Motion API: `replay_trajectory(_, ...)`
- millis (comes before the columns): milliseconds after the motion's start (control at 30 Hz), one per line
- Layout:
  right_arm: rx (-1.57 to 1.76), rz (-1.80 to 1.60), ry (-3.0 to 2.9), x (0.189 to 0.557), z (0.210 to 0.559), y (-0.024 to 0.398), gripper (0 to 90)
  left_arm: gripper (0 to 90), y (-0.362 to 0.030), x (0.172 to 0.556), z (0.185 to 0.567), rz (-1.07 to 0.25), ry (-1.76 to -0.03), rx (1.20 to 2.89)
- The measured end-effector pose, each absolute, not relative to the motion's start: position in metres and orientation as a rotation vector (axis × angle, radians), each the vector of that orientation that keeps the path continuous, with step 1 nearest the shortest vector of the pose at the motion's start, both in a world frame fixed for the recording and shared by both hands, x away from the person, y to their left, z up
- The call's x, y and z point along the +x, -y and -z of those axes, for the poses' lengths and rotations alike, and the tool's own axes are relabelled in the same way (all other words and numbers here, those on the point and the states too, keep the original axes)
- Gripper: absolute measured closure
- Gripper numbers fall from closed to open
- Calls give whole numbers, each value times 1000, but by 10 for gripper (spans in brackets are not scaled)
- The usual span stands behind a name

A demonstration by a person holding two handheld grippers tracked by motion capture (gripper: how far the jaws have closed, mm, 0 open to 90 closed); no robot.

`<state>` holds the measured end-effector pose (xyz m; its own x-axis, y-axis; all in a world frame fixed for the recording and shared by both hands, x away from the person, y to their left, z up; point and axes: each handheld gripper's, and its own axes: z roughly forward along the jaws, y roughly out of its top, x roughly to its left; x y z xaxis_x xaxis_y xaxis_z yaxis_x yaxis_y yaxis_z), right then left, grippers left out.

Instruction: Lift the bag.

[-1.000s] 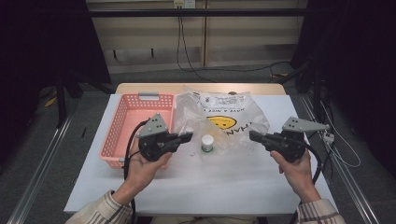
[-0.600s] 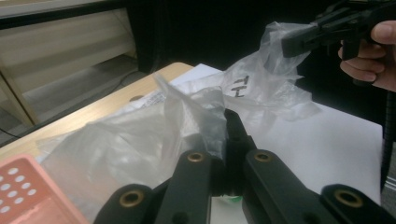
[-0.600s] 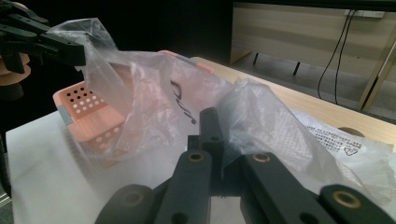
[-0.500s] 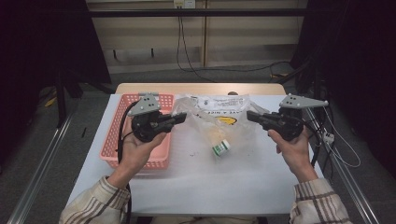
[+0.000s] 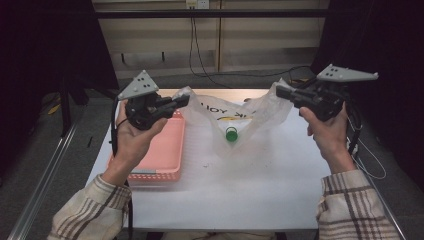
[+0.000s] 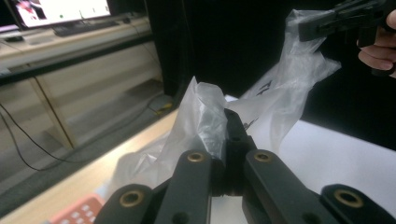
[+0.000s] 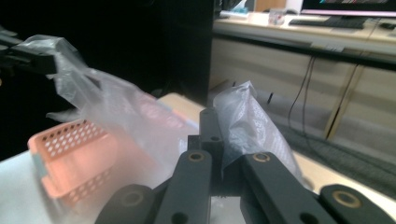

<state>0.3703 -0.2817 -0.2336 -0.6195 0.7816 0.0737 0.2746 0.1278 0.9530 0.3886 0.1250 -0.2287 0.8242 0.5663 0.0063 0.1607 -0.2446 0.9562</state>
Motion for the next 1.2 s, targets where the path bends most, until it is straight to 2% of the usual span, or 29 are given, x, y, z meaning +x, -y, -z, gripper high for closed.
replay_trajectory(233,1025,-1529,-1891,381,197,292,900,900,-134,388,198,-469,-555,1771)
replay_trajectory(533,983,-1549,-1817,388,151,293,900,900,-149,410,168,-512,-626,1718)
replay_trajectory(867,992,-1549,-1770,409,122,288,900,900,-146,415,139,-550,-626,1673)
replay_trajectory(1000,1014,-1530,-1785,417,130,286,900,900,-142,422,147,-559,-650,1700)
replay_trajectory(1200,1079,-1520,-1802,426,165,294,900,900,-139,432,184,-500,-683,1748)
